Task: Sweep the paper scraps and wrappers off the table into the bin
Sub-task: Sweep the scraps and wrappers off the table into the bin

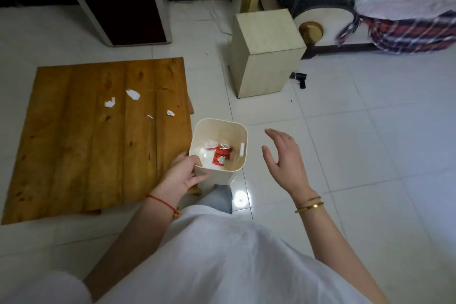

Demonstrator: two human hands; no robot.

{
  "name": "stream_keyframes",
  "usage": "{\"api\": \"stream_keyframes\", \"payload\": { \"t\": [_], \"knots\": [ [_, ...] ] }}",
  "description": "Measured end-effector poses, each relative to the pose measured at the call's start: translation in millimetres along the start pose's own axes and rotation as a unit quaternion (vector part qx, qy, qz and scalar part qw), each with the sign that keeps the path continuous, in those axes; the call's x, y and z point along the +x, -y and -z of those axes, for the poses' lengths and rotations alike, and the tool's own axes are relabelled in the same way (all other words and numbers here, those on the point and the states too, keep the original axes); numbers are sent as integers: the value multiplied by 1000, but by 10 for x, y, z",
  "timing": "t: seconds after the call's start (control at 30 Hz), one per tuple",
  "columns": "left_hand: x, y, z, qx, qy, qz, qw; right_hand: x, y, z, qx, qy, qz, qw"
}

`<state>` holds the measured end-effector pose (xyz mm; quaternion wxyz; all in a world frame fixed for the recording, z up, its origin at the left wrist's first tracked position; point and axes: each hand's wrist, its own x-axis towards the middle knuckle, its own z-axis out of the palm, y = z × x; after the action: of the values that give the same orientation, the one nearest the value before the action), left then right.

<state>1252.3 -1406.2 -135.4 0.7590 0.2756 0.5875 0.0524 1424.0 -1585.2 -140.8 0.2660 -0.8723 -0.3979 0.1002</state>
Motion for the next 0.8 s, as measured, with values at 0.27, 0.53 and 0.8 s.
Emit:
{"api": "stream_keyframes", "payload": {
  "t": [0.27, 0.53, 0.8],
  "knots": [
    [594, -556, -482, -40, -59, -2, 997, 1315, -256, -86, -6, 60, 66, 996],
    [1055, -1370, -881, -170, -124, -28, 977, 3026, -2, -105, -15, 142, 169, 975],
    [1268, -1650, -944, -206, -153, -72, 964, 4034, 323, -385, -12, 199, 274, 941]
  ]
}}
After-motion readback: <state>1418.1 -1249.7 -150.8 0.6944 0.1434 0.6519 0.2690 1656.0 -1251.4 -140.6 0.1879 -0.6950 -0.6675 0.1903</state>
